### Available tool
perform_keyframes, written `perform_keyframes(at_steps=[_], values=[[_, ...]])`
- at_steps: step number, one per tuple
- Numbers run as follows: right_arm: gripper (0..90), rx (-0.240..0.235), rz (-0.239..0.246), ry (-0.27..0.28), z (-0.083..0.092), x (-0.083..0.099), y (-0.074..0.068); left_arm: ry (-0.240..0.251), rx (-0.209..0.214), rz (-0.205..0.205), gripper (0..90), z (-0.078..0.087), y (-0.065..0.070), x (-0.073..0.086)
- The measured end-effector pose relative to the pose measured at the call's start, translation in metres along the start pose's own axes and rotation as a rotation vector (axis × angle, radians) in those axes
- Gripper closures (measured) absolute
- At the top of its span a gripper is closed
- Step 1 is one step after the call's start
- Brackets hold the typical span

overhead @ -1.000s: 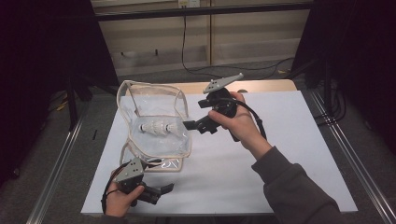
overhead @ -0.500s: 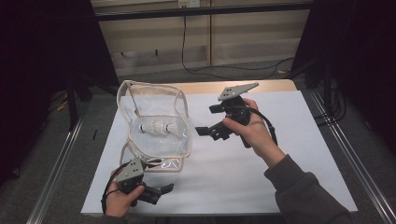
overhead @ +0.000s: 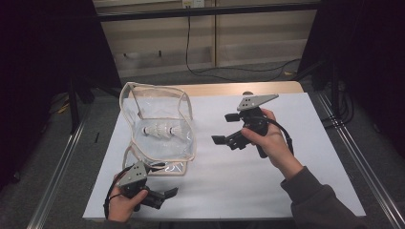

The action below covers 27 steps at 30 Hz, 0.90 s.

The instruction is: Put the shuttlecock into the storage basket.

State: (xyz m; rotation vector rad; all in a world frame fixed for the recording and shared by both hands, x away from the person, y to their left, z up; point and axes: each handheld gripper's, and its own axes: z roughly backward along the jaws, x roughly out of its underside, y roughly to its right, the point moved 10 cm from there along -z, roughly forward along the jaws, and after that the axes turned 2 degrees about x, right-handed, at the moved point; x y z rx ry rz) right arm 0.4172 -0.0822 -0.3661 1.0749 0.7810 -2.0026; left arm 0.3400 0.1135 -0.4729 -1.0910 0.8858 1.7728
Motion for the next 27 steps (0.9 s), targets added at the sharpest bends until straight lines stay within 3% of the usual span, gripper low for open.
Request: perform_keyframes(at_steps=[27], values=[[3.8,0.02,-0.047,0.028,0.022,0.048,0.017,0.0,-0.001,-0.001,2.0,0.0,0.0,0.0]])
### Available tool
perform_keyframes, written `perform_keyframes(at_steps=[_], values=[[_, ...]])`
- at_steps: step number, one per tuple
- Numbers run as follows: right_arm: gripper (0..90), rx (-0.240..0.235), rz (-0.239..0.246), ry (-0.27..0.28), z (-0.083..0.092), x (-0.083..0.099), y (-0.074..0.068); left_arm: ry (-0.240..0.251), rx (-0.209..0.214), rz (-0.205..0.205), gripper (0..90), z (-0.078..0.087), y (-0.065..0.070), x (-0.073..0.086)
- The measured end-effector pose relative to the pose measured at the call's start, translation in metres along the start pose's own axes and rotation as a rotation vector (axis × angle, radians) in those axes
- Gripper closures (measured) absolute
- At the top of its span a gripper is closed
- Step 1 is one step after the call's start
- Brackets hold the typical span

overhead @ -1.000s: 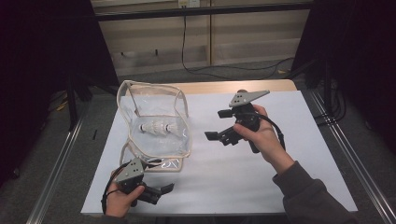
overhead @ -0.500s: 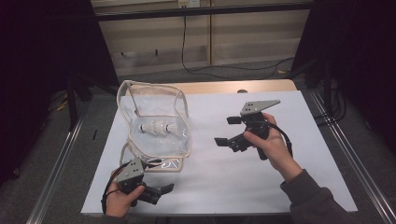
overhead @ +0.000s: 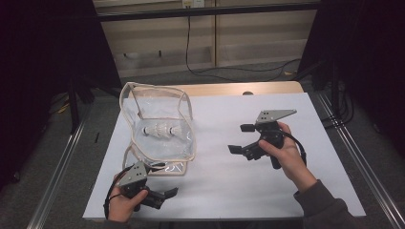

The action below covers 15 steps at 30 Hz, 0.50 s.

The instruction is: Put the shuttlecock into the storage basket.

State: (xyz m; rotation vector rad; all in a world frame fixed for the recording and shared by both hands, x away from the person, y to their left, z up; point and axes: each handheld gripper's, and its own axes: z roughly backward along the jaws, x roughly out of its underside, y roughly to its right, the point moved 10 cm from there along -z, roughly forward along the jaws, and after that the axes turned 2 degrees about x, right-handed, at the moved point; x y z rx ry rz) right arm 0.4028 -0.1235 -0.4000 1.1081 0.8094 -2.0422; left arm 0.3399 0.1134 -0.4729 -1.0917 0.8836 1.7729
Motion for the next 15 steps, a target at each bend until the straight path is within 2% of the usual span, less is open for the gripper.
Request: perform_keyframes(at_steps=[15], values=[[3.8,0.016,-0.007,0.0,0.01,0.019,0.007,-0.001,0.001,0.0,2.0,0.0,0.0,0.0]])
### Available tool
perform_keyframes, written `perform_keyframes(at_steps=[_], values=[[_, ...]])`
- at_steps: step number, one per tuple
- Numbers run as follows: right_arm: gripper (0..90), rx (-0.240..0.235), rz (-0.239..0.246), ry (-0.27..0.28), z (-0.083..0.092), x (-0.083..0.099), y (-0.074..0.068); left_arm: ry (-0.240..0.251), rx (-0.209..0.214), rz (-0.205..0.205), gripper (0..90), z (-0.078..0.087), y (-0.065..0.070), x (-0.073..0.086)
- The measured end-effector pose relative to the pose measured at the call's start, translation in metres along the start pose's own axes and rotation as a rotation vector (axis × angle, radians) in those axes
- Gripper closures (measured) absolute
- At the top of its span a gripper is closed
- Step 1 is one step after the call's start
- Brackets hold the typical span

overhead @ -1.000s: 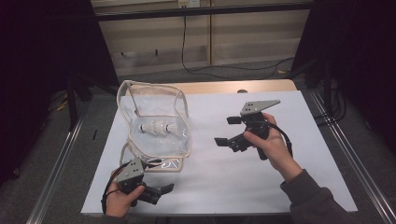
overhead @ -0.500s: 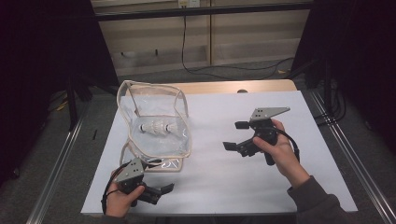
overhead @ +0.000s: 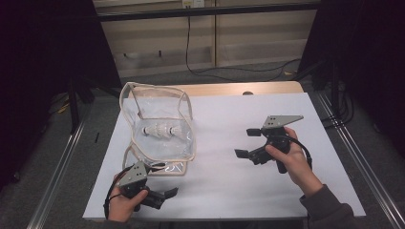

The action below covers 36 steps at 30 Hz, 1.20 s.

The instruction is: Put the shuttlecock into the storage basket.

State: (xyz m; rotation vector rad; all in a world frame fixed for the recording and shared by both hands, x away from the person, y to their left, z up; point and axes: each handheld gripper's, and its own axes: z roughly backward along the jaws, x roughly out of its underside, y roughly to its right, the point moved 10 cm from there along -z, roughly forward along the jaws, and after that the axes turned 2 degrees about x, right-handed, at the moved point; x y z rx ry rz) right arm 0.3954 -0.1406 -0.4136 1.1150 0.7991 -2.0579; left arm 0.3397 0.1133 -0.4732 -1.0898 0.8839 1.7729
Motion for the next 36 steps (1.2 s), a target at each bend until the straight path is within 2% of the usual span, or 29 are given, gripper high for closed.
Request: perform_keyframes(at_steps=[22,36], values=[[3.7,0.035,0.004,0.003,0.018,0.023,0.011,-0.005,0.0,-0.003,2.0,0.0,0.0,0.001],[3.7,0.047,-0.003,-0.004,0.023,0.039,0.017,-0.005,-0.002,-0.002,2.0,0.0,0.0,0.001]])
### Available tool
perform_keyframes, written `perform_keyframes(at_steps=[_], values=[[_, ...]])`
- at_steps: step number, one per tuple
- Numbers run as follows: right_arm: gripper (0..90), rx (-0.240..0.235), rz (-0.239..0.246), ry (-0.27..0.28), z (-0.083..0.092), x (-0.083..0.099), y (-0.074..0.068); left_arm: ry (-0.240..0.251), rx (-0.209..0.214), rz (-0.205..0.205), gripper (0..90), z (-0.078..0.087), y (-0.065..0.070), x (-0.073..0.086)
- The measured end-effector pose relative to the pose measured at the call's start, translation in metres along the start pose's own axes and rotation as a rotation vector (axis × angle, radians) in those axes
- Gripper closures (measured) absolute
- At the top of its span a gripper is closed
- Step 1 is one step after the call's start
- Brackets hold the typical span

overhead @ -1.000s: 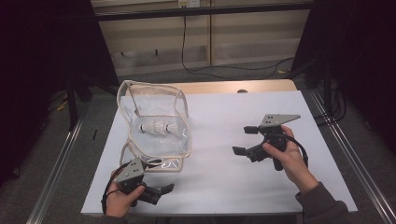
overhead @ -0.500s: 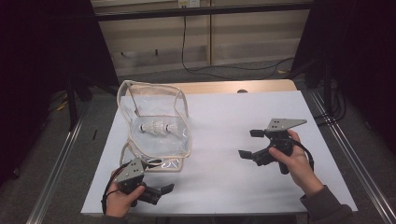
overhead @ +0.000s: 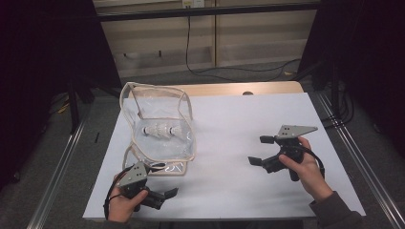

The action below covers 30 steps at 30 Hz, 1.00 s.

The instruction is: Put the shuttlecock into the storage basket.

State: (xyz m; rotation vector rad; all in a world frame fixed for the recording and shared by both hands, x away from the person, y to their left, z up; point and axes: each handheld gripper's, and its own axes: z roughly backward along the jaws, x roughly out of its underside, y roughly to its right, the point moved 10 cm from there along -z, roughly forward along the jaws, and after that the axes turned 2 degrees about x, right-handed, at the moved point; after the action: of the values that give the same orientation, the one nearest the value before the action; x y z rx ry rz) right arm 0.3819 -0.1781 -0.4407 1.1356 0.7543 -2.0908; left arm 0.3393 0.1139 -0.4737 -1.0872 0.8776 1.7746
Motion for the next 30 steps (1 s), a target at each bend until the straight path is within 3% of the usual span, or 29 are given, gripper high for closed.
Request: perform_keyframes(at_steps=[30], values=[[3.8,0.017,-0.012,-0.013,0.007,0.029,0.007,-0.001,-0.001,0.0,2.0,0.0,0.0,0.0]])
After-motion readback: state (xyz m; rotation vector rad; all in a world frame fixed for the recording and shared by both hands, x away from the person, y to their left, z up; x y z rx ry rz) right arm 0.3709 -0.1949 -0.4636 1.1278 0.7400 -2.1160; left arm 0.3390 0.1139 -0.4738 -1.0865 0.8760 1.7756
